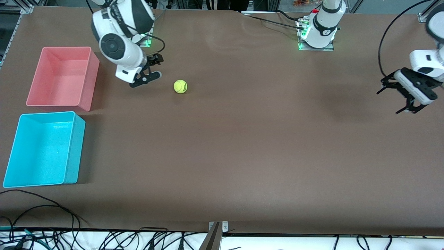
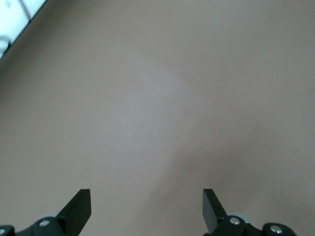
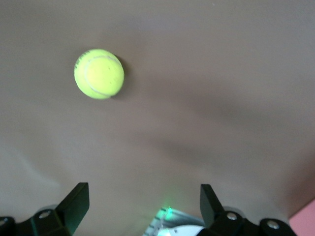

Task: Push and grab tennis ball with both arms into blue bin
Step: 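Reach the right gripper to the ball while the left gripper withdraws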

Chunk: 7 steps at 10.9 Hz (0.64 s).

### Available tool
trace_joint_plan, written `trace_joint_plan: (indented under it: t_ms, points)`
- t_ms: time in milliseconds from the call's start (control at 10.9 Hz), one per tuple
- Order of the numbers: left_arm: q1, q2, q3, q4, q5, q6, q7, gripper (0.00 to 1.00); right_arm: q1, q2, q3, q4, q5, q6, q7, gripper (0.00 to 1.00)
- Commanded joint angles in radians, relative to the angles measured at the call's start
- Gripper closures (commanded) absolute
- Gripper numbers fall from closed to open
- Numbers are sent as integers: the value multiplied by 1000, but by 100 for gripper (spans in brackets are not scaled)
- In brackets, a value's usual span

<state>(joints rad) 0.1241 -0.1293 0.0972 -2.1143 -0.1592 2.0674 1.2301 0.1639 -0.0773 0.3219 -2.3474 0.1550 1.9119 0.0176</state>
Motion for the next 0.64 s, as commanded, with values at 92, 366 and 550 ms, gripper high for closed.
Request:
trace_joint_plan:
  t_ms: [92,366,550]
  points:
    - [8,-6,-91,233,144,-323,-350,0,-4,71,141,-41,21,243,129,0]
    - [8,-12,-151,336,178,-473,-556,0,-1,134,155,-64,18,384,147,0]
    - [8,-12,-171,388,176,-538,-753,0,3,183,155,-87,18,511,147,0]
